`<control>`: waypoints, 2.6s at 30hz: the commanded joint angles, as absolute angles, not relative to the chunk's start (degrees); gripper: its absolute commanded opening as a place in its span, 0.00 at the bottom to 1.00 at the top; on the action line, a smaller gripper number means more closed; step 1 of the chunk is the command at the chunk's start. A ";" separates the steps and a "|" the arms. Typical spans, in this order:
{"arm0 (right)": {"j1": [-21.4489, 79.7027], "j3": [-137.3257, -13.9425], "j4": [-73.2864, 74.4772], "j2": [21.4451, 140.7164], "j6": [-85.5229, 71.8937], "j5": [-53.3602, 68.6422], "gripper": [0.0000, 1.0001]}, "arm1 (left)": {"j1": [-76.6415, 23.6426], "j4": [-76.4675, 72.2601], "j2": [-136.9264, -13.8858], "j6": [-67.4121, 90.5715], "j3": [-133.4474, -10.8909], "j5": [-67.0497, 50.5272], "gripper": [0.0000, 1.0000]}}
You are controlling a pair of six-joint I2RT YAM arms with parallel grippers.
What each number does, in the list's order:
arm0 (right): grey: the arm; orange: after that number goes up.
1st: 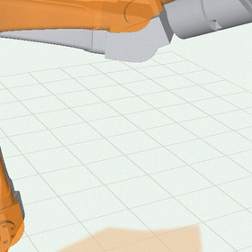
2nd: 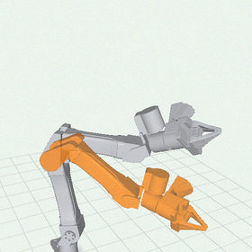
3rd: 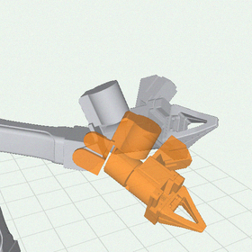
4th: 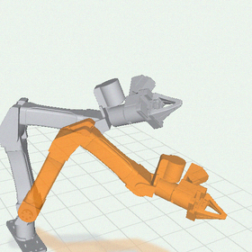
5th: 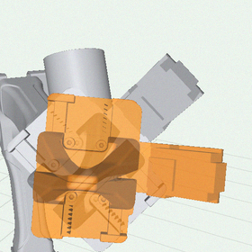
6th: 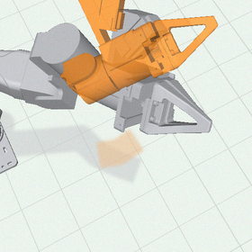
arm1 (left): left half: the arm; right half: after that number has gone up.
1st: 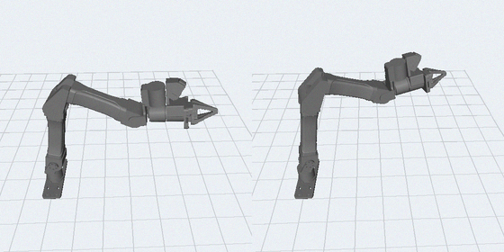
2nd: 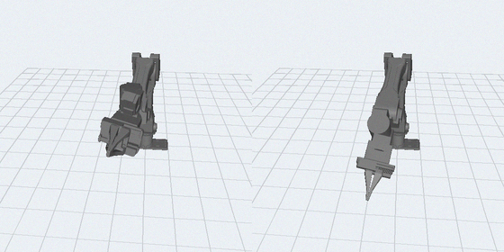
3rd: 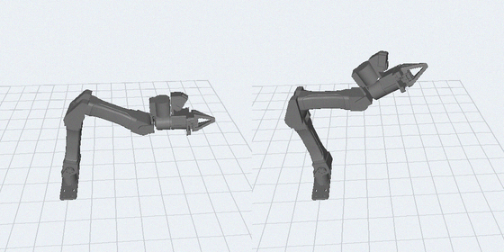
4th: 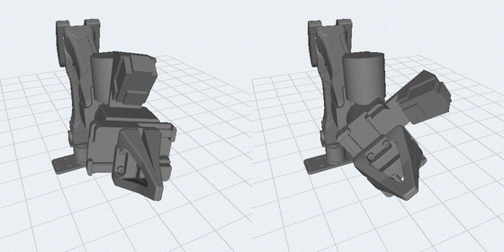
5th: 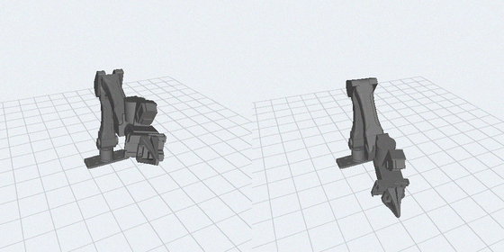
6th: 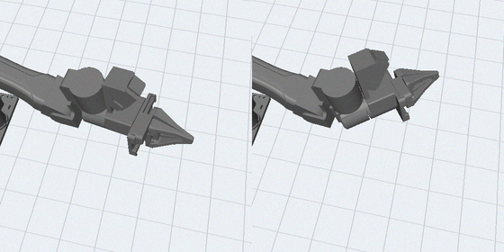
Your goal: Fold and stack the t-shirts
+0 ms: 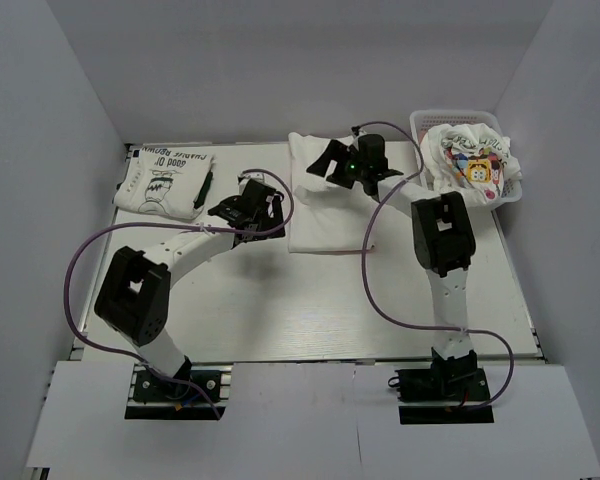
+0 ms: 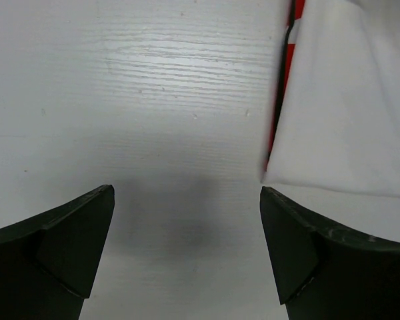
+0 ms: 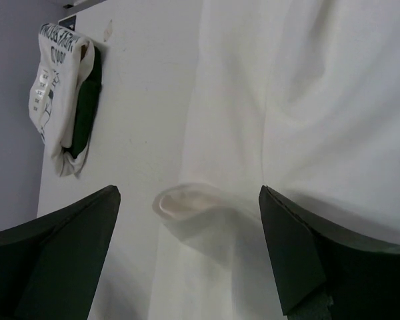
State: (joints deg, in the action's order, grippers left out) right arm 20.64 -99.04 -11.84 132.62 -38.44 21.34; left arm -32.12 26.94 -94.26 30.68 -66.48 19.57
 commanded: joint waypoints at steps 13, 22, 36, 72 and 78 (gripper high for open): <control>15.65 -56.18 1.56 92.20 -30.14 3.35 0.90 | -33.40 18.72 -107.13 28.04 -72.68 2.74 1.00; 13.89 -48.16 -1.76 94.11 -31.90 9.84 0.82 | -33.40 16.79 -111.00 28.56 -72.16 1.24 0.76; 14.15 -46.76 -3.78 97.65 -35.59 13.97 0.00 | -33.40 13.80 -112.24 29.97 -68.47 -5.09 0.00; 16.08 -50.01 1.06 61.87 -39.11 10.56 0.00 | -36.30 20.48 -76.90 32.78 -65.11 2.35 0.00; 16.00 -56.15 -2.28 69.43 -39.11 7.03 0.00 | -35.25 23.28 -86.65 31.46 -74.78 7.03 0.00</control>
